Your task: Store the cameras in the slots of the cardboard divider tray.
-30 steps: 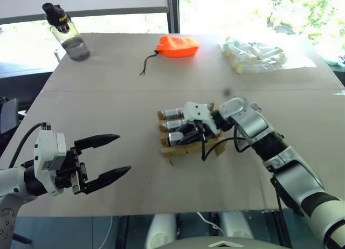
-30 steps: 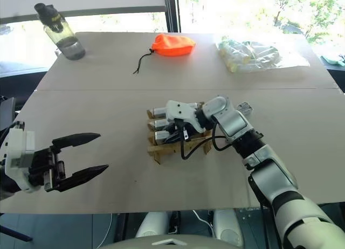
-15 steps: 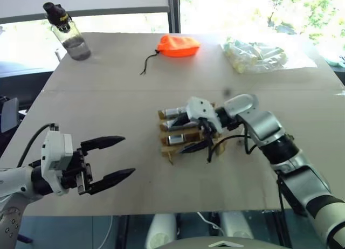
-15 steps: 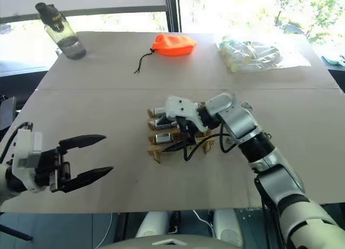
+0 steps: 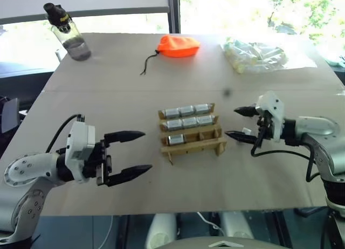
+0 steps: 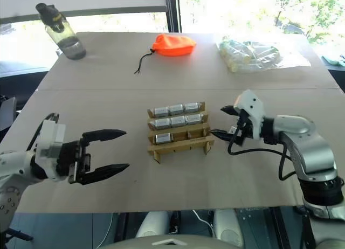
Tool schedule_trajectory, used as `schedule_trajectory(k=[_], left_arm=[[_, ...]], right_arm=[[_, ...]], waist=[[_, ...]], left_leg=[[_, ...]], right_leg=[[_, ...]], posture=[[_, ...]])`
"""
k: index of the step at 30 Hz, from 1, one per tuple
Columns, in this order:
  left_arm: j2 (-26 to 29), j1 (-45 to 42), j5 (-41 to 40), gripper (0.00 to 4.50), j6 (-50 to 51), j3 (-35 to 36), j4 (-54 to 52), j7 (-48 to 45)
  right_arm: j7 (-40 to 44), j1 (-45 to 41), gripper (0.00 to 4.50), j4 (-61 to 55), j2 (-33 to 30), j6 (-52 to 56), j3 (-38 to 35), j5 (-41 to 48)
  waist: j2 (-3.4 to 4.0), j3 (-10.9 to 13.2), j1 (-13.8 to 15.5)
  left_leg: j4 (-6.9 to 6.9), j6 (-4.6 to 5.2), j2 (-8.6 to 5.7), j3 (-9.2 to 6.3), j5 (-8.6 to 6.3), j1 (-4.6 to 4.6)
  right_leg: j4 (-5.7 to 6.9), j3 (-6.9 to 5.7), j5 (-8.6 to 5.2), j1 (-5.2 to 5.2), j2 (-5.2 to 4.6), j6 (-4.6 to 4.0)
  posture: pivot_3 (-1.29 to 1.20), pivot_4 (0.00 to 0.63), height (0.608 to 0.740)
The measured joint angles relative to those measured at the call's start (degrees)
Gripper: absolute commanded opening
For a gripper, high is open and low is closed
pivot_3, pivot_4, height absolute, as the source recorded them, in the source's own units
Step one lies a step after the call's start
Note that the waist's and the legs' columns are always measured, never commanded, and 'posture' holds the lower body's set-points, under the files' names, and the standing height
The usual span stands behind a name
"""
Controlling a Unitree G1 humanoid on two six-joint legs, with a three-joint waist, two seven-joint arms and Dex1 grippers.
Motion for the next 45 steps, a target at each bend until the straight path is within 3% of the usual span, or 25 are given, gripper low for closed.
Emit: schedule_trajectory(k=[3, 5, 8, 15, 26, 35, 42, 43, 45], left_arm=[[0.6, -3.8, 0.1, 4.50, 0.0, -2.2, 2.7, -1.3], [0.9, -7.6, 0.5, 4.50, -0.3, -4.2, 5.4, -2.9], [1.1, -11.3, 1.7, 4.50, -0.6, -6.7, 8.5, -4.6], [1.1, -17.4, 3.0, 4.50, -1.6, -10.1, 13.4, -8.2], [1.2, -17.5, 3.8, 4.50, -1.7, -11.0, 14.4, -9.6], [1.8, -14.6, 3.8, 4.50, -1.7, -9.2, 14.0, -9.3], [1.8, -14.6, 3.8, 4.50, -1.7, -9.2, 13.9, -8.8], [1.8, -14.6, 3.8, 4.50, -1.7, -9.2, 13.9, -8.8], [1.9, -14.6, 3.7, 4.50, -1.7, -9.2, 13.9, -8.9]], right_arm=[[-9.0, 5.4, 4.43, -8.0, 5.2, 6.2, -4.3, 0.5], [-18.4, 9.1, 4.43, -15.3, 12.8, 12.7, -6.5, 0.5], [-28.5, 11.9, 4.43, -20.2, 20.2, 18.5, -5.9, -0.9], [-44.1, 13.4, 4.43, -23.9, 30.3, 23.9, -0.9, -5.4], [-50.9, 14.3, 4.43, -24.9, 37.6, 27.6, 1.8, -6.0], [-52.6, 13.9, 4.43, -23.3, 38.2, 27.5, 3.4, -6.0], [-53.4, 13.9, 1.19, -20.9, 38.1, 25.0, 3.5, -6.6], [-53.4, 13.9, 0.82, -20.9, 38.1, 24.8, 3.5, -6.7], [-53.5, 13.9, 0.70, -20.6, 38.1, 24.3, 3.7, -6.7]], waist=[[0.00, 0.0, -0.2], [-0.03, 0.0, -0.1], [-0.02, 0.0, -0.3], [-0.05, 0.0, -0.3], [-0.04, 0.0, -0.4], [-0.05, 0.0, -0.5], [-0.04, 0.0, -0.5], [-0.04, 0.0, -0.5], [-0.04, 0.0, -0.5]], left_leg=[[-0.04, -0.03, 0.04, 0.02, 0.02, 0.04], [-0.06, -0.10, 0.06, -0.01, 0.05, 0.04], [-0.04, -0.12, 0.03, 0.12, 0.07, 0.07], [-0.04, -0.14, 0.01, 0.10, 0.09, 0.07], [-0.06, -0.14, 0.02, 0.07, 0.09, 0.05], [-0.06, -0.14, 0.02, 0.06, 0.08, 0.04], [-0.07, -0.14, 0.02, 0.07, 0.08, 0.04], [-0.07, -0.14, 0.02, 0.07, 0.08, 0.04], [-0.07, -0.14, 0.02, 0.07, 0.08, 0.04]], right_leg=[[0.03, 0.12, -0.01, -0.01, 0.10, 0.01], [0.05, 0.14, -0.01, -0.02, 0.14, 0.01], [0.03, 0.23, -0.01, -0.02, 0.14, 0.02], [0.03, 0.24, -0.02, -0.03, 0.17, 0.02], [-0.02, 0.23, -0.02, -0.05, 0.17, 0.02], [-0.02, 0.22, -0.02, -0.06, 0.16, 0.02], [-0.02, 0.23, -0.02, -0.06, 0.17, 0.02], [-0.02, 0.23, -0.02, -0.06, 0.17, 0.02], [-0.02, 0.23, -0.02, -0.06, 0.16, 0.02]], posture=[[0.00, 0.150, 0.726], [0.00, 0.150, 0.726], [0.00, 0.150, 0.726], [0.00, 0.150, 0.726], [0.00, 0.150, 0.726], [0.00, 0.150, 0.726], [0.00, 0.150, 0.726], [0.00, 0.150, 0.726], [0.00, 0.150, 0.726]])
